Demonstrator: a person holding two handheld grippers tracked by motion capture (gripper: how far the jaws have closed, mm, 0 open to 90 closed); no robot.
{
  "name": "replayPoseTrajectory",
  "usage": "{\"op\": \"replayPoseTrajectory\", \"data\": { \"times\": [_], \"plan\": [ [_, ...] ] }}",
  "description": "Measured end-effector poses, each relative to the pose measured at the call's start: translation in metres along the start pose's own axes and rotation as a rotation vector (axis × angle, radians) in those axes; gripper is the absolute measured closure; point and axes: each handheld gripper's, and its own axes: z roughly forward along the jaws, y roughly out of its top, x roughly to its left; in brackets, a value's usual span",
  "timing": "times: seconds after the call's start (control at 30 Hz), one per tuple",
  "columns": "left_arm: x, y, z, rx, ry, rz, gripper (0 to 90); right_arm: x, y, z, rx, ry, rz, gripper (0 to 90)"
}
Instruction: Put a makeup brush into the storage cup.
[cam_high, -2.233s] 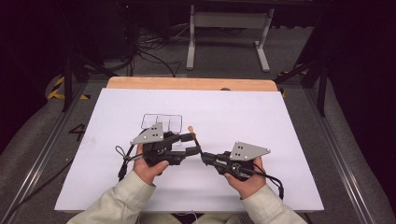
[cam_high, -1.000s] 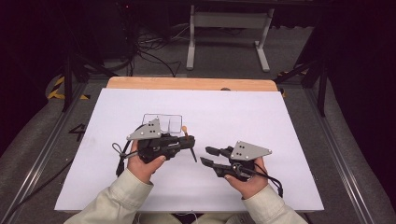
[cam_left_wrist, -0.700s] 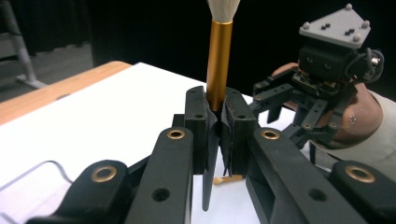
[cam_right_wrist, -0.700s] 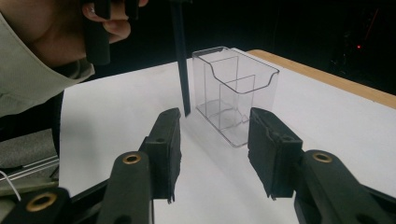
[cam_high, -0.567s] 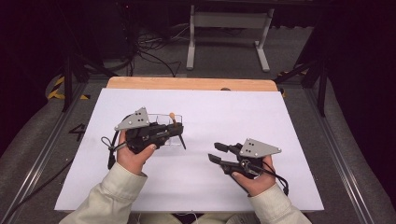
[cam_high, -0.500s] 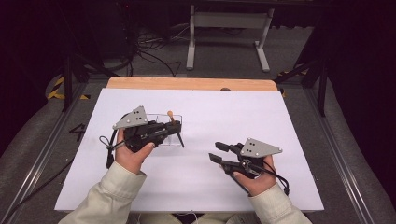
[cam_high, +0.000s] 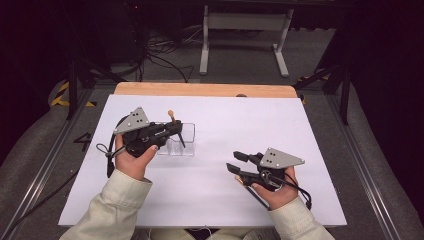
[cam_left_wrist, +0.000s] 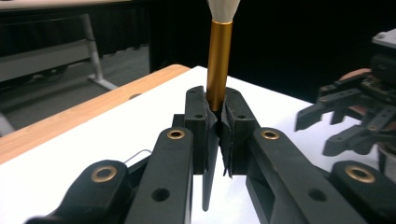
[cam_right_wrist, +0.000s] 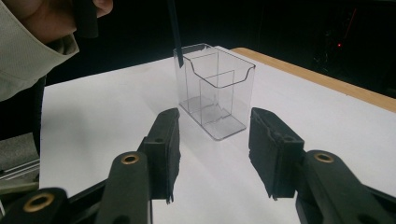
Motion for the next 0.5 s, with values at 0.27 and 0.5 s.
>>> {"op": "replayPoseTrajectory", "data": {
  "times": [0.27, 0.5],
  "plan": [
    [0.007, 0.0004, -0.002, 0.007, 0.062, 0.007, 82.5, -0.0006, -0.0011, -0.0027, 0.001, -0.012, 0.002, 53.4],
    [0.0093, 0.0006, 0.0021, 0.008, 0.139, 0.026, 82.5, 0.0001, -0.0017, -0.0039, 0.003, -0.019, 0.001, 52.9]
  ]
}}
